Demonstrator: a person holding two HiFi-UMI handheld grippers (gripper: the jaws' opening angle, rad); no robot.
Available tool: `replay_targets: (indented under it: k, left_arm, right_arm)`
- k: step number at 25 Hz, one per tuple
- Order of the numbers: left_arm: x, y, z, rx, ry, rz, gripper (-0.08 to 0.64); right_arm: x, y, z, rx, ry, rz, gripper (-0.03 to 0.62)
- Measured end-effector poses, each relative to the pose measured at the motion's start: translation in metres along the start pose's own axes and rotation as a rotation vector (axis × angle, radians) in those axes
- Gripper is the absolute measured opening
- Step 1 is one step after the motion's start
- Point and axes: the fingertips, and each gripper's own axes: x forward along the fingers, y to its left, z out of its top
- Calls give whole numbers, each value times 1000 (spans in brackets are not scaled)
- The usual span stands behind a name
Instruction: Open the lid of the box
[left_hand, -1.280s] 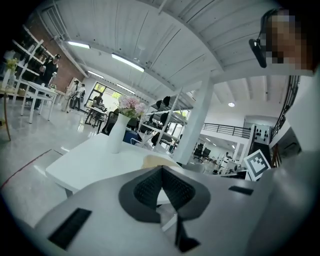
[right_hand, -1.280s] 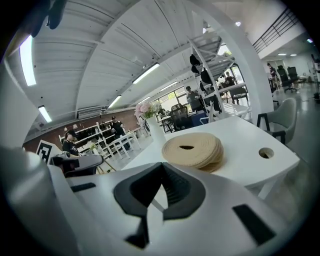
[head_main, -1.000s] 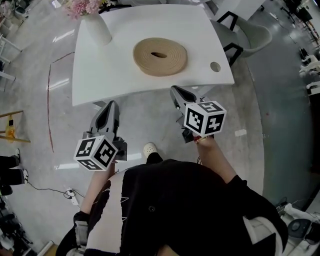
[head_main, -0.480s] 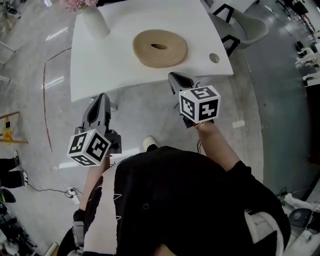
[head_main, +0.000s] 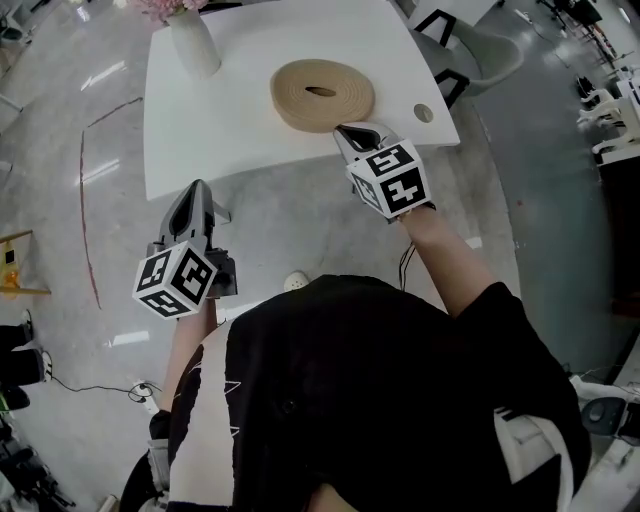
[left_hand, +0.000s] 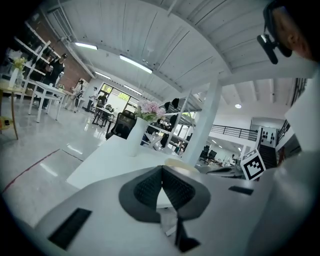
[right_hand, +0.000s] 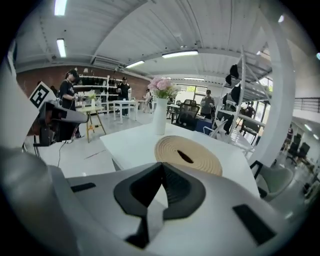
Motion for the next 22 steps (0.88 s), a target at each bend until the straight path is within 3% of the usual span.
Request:
replay_targets:
  k: [7,11,16,22]
  left_arm:
    - [-16,28,3,18,-4,37,11]
    - [-15,38,-2,13,-4,65,11]
    - [-29,41,2,-35,-35,79,11]
    - [-25,38,2,-22,-25,83,11]
  right_arm:
    - [22,-6,-3,-153,139,0,9]
    - [39,-3,-8,-256,190,24,69]
    - [47,14,0,-342,188,53,121]
    - [66,13,-7,-422,208,47,174]
